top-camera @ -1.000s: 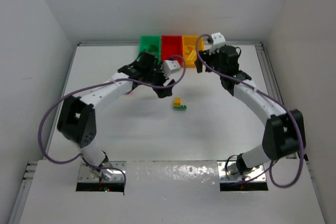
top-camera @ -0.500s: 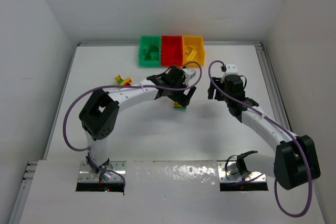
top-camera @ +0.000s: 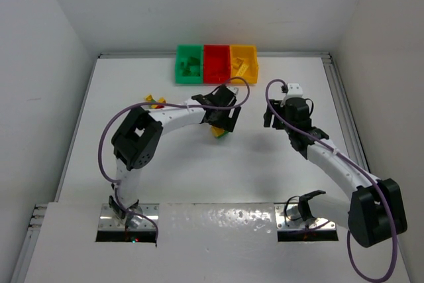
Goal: Sort the legos into containers by color
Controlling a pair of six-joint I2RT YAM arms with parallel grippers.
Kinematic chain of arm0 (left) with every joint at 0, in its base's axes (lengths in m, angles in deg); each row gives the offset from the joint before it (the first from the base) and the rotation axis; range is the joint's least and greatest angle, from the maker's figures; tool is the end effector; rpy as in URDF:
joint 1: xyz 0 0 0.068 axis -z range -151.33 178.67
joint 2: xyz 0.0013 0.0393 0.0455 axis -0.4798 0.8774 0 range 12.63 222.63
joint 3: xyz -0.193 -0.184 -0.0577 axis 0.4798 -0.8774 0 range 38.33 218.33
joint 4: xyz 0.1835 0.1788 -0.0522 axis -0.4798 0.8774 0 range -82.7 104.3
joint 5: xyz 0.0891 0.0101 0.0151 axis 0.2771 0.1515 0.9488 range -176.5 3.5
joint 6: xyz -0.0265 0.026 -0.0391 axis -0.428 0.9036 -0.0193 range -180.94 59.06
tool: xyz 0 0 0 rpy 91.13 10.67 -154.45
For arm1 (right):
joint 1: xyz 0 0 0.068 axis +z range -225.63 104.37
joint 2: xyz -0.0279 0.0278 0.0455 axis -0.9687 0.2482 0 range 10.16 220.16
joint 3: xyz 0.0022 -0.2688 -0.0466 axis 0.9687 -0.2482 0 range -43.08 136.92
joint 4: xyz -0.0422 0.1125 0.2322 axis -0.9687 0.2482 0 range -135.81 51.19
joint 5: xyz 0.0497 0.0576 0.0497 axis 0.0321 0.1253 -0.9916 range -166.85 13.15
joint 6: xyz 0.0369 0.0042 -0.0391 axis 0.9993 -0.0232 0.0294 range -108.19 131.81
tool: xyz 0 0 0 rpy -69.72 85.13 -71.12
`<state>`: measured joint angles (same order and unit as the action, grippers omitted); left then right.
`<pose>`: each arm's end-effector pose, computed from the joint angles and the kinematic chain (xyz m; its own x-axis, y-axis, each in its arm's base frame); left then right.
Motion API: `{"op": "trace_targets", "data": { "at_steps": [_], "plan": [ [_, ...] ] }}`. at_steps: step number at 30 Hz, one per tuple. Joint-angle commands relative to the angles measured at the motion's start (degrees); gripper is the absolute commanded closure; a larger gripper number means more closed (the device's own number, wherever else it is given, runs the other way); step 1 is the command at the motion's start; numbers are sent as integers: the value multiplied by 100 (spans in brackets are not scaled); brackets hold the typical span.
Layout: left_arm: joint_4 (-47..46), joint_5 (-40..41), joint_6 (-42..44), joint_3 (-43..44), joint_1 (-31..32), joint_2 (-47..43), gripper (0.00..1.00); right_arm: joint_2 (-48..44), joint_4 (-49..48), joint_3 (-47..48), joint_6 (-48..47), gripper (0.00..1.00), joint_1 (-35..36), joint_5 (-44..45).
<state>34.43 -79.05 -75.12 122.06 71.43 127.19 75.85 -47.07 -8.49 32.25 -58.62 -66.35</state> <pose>0.3180 -0.2878 0.1869 -0.7559 0.3684 -0.5412 0.4515 0.8920 -0.0234 0.2377 0.0659 0.2247 -0.4935 0.2082 -0.8445 0.0384 0.9752 0.2179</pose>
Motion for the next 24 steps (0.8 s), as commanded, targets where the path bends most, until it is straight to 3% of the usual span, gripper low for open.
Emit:
{"op": "trace_targets", "data": {
  "at_steps": [1, 8, 11, 14, 15, 17, 18, 20, 21, 24],
  "plan": [
    [273, 117, -138, 346, 65, -30, 19, -118, -200, 4, -111, 31, 30, 57],
    [776, 512, -279, 645, 57, -83, 21, -13, -331, 4, -103, 31, 30, -22],
    [162, -4, 772, 671, 57, -135, 24, 31, -375, 4, -190, 30, 30, -206],
    [-244, -1346, 3150, 593, -22, -425, 21, 23, -358, -14, -401, 30, 30, -584],
    [-87, -1646, 4489, 558, -75, -487, 19, 23, -349, -14, -436, 30, 30, -698],
    [545, -2691, 5770, 417, -293, -715, 18, 23, -331, -22, -506, 30, 30, -742],
    [808, -3035, 6943, 330, -591, -760, 18, 23, -340, -22, -524, 30, 30, -795],
    [2010, -3941, 8344, 555, -917, -743, 15, -4, -375, -14, -559, 30, 30, -865],
    [2833, -4065, 9709, 644, -954, -708, 13, -12, -401, -22, -551, 30, 30, -892],
    [3148, -4180, 10853, 716, -936, -602, 10, -4, -472, -49, -524, 30, 30, -918]
  ]
}}
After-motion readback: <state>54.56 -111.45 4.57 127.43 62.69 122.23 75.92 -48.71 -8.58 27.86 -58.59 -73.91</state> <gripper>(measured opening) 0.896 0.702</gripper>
